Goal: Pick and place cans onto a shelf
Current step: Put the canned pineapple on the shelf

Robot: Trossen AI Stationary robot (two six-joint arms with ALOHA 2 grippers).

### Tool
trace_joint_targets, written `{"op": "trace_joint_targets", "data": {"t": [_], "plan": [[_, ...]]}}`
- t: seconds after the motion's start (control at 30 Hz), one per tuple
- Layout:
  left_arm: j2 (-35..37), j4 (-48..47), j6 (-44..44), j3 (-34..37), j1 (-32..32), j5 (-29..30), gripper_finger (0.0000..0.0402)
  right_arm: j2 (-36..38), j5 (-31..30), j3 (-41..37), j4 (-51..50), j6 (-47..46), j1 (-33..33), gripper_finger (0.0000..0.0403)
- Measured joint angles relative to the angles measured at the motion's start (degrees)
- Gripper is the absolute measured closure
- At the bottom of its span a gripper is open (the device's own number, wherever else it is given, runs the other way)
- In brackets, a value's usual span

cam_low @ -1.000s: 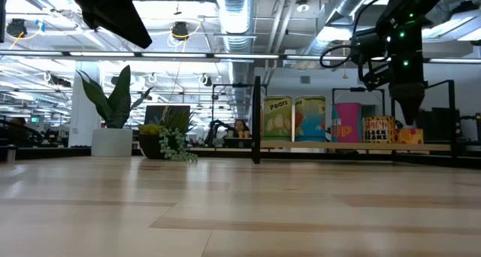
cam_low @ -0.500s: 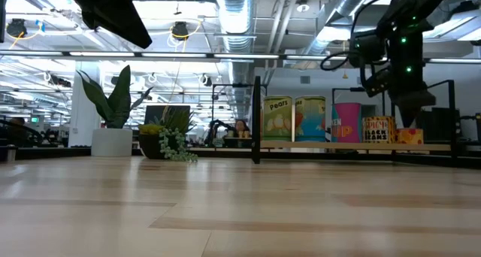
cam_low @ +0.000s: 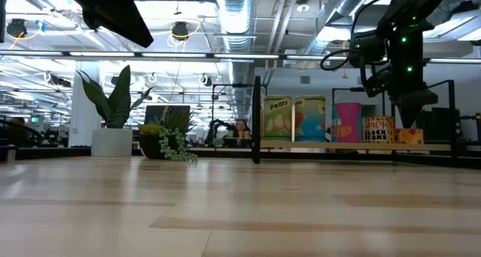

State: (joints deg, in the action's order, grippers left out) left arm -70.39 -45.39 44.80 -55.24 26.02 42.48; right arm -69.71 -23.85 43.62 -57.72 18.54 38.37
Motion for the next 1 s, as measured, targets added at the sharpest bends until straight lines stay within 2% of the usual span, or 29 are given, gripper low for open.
{"op": "trace_joint_targets", "data": {"t": [0.3,0.63,0.83,1.0], "plan": [[0.00,-0.06,-0.02,0.00,0.02,-0.02,0.0332,-0.02,0.06,0.00,-0.19,2.39,0.00,0.0397],[0.00,-0.08,0.00,0.00,0.02,-0.02,0.0332,-0.04,1.02,-1.49,-0.28,0.15,0.00,0.0397],[0.00,-0.09,0.00,0.00,0.00,-0.02,0.0332,0.12,-2.74,-4.27,0.08,-0.43,-0.24,0.0396],[0.00,-0.11,-0.13,0.00,0.00,-0.02,0.0332,0.79,-1.33,-3.65,-0.22,-0.18,-0.20,0.0395]]}}
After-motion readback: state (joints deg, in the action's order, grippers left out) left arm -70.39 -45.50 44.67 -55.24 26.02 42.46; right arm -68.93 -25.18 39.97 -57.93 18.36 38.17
